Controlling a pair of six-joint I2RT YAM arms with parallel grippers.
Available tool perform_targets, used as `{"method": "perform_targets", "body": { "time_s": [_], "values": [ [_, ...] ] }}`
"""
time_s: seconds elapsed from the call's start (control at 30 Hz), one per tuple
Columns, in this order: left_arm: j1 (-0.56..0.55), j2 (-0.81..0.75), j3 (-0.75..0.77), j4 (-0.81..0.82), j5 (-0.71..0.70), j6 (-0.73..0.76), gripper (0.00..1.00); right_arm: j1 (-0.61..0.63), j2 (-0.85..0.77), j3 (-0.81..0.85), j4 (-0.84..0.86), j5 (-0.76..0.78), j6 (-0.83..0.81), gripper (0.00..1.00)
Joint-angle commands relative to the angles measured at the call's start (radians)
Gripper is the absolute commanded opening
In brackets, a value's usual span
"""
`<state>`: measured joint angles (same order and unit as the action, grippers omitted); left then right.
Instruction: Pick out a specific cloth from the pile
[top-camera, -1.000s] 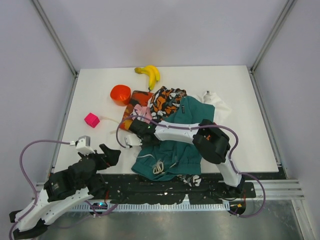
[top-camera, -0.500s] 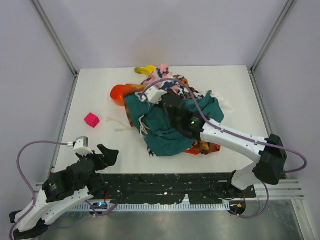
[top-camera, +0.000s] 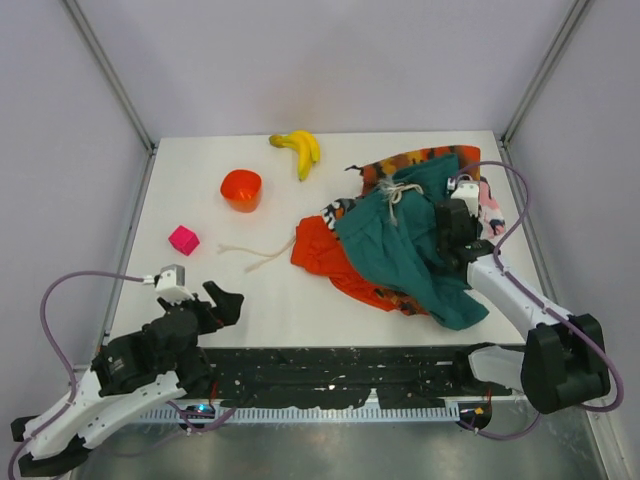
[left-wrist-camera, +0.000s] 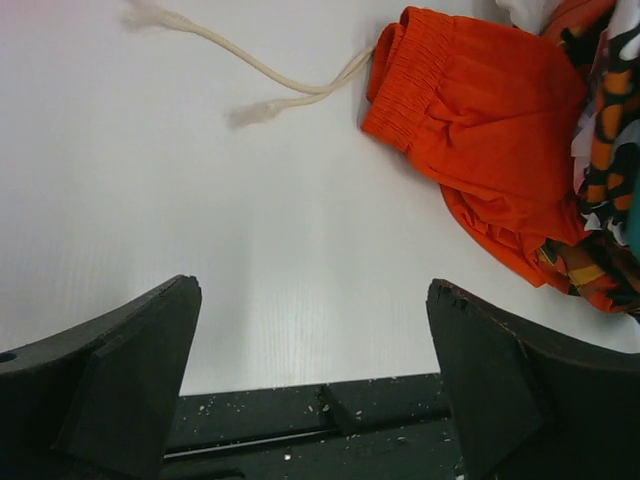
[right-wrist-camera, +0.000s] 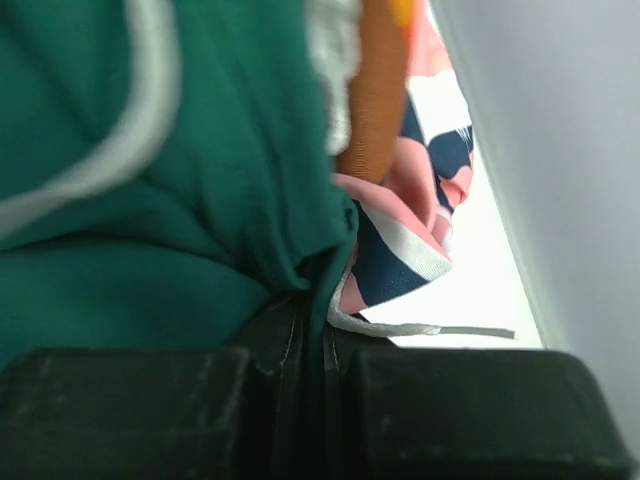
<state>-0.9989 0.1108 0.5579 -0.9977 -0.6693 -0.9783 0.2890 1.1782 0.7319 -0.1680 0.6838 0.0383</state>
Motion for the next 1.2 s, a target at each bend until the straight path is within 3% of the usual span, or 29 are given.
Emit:
{"method": "perform_targets", "body": {
  "time_s": [0.0, 0.2, 0.33, 0.47, 0.67, 0.8, 1.1, 1.13, 1.17],
  "values": [
    [0.000, 0.085, -0.006, 0.216, 0.008, 0.052, 1.00, -0.036, 0.092, -0.008, -0.160, -0.099, 0.193, 0.05],
    [0.002, 0.252, -0.055, 0.482, 0.112, 0.104, 1.00, -0.034, 0.170, 0.035, -0.177, -0.109, 0.189, 0.08],
    [0.035, 0.470, -0.059, 0.710, 0.229, 0.148, 1.00, -0.036, 0.167, 0.032, -0.174, -0.107, 0.184, 0.09],
    [0.144, 0.726, -0.010, 0.889, 0.390, 0.156, 1.00, -0.036, 0.155, 0.024, -0.166, -0.113, 0.179, 0.12],
    [0.206, 1.165, 0.180, 0.968, 0.560, 0.155, 1.00, -0.039, 0.136, 0.017, -0.157, -0.122, 0.173, 0.15],
    [0.212, 1.374, 0.278, 1.091, 0.665, 0.130, 1.00, -0.040, 0.135, 0.015, -0.154, -0.130, 0.170, 0.15],
    [0.215, 1.665, 0.465, 1.058, 0.749, 0.115, 0.99, -0.044, 0.113, -0.003, -0.126, -0.156, 0.152, 0.18],
    [0.215, 1.688, 0.485, 1.058, 0.763, 0.119, 0.96, -0.044, 0.118, -0.002, -0.130, -0.156, 0.152, 0.18],
    [0.215, 1.704, 0.497, 1.053, 0.774, 0.119, 0.87, -0.042, 0.121, 0.000, -0.130, -0.158, 0.152, 0.18]
  ]
}}
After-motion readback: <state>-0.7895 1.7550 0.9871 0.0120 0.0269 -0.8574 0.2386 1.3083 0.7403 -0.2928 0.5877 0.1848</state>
